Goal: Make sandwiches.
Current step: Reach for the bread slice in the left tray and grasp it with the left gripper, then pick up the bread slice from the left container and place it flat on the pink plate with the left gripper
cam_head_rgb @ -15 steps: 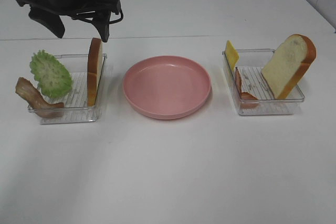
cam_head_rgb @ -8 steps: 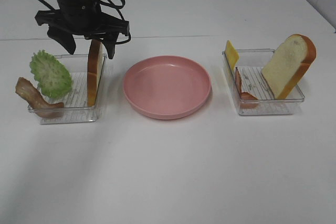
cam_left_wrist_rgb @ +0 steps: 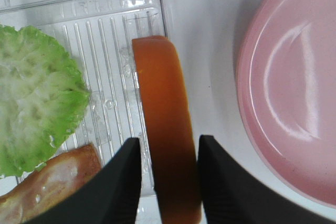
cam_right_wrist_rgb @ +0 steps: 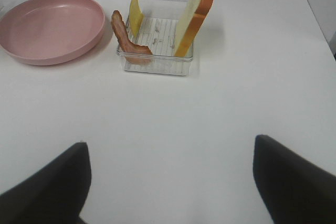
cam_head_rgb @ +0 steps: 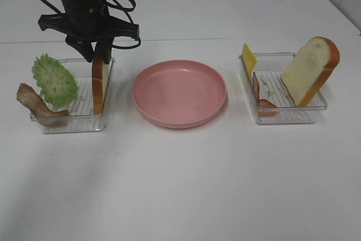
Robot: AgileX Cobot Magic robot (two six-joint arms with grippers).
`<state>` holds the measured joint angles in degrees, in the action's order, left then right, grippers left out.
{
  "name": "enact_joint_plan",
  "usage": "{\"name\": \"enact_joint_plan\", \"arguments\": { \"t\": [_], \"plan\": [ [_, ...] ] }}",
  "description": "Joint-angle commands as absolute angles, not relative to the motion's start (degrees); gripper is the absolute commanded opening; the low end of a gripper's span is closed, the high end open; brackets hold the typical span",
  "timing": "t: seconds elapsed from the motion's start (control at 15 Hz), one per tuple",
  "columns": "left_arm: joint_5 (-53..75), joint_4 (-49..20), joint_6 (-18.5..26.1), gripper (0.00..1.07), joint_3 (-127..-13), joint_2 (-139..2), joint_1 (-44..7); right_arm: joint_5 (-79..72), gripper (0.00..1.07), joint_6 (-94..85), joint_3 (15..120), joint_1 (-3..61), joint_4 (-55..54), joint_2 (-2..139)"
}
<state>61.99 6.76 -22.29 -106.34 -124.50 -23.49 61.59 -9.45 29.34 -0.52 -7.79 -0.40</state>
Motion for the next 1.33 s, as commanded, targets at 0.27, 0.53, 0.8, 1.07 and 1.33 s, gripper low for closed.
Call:
{"name": "enact_joint_plan", "arguments": {
  "t": [0.27, 0.53, 0.8, 1.07, 1.33],
  "plan": [
    [63.8, 6.8, -23.1, 0.00, -106.5, -124.4, -23.5, 61.2, 0.79, -10.1, 29.1, -0.6, -7.8, -1.1],
    [66.2, 6.8, -23.1, 0.00, -106.7, -121.4, -23.5, 61.2, 0.79, -10.1, 29.1, -0.6, -7.8, -1.1],
    [66.7, 3.4, -19.9, 0.00, -106.7, -112.6, -23.3, 61.2, 0.79, -10.1, 29.1, -0.6, -7.8, -1.1],
    [60.8, -12.1, -11.5, 0.00, -106.7, -111.4, -18.7, 61.2, 0.79, -10.1, 29.1, -0.6, -7.8, -1.1],
    [56.3, -33.5, 3.4, 0.00, -106.7, -117.7, -15.6, 61.2, 0.79, -10.1, 29.1, -0.6, -8.1, -1.1]
  ]
}}
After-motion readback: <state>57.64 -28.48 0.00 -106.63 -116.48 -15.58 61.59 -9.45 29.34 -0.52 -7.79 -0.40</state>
